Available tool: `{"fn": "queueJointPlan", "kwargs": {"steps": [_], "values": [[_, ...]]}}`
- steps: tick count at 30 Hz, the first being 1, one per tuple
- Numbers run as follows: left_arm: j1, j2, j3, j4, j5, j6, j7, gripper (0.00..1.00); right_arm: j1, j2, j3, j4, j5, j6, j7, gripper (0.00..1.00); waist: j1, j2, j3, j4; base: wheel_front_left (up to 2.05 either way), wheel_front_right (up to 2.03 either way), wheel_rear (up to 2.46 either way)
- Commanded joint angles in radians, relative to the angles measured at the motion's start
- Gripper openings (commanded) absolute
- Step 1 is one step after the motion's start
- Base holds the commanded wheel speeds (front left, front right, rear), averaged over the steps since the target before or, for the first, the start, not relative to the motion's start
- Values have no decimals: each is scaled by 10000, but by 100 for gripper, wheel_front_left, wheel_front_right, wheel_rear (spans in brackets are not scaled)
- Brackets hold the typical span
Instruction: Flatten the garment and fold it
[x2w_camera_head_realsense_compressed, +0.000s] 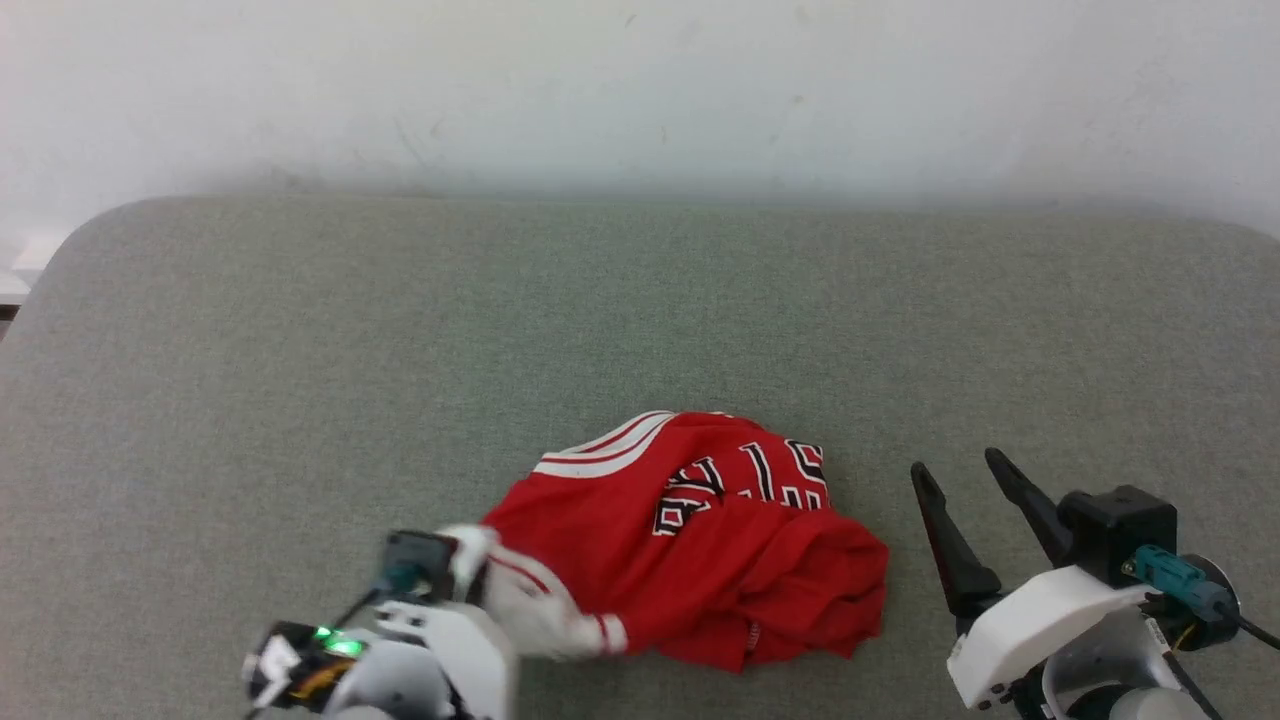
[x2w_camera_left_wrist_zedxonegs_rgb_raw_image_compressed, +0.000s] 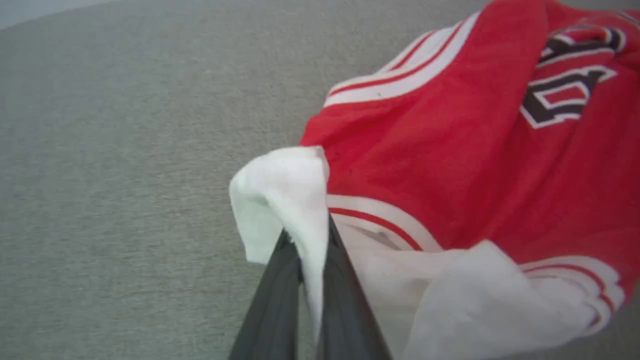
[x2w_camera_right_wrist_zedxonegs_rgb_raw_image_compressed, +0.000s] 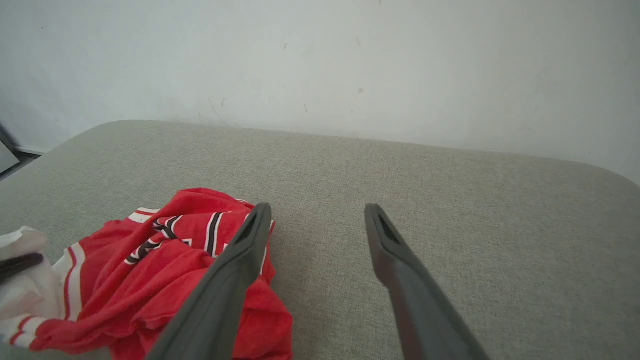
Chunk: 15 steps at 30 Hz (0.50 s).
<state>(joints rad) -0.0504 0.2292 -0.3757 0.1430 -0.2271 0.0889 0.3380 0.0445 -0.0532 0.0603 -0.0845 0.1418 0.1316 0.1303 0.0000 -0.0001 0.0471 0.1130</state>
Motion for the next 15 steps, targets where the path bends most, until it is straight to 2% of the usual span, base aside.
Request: {"fn": "queueJointPlan", "kwargs": {"steps": [1,7,14,15], "values": [[-250,187,507,-96,50,422,-597,0,-116,29,-8,24,124,-9,-62,100,0,1,11,27,0,0,0],[-203,554,2144,-214,-309,1414,-2038,0,-136,29,-3,80,155,-9,-60,100,0,1,56,108,0,0,0],[799,533,3180,-287,-987,2065,-2153,0,-113,29,-16,192,128,-9,99,100,0,1,74,219,0,0,0],[947,447,3238,-275,-1147,2057,-2134,15,-96,29,-24,207,101,-9,152,100,0,1,72,253,0,0,0]]}}
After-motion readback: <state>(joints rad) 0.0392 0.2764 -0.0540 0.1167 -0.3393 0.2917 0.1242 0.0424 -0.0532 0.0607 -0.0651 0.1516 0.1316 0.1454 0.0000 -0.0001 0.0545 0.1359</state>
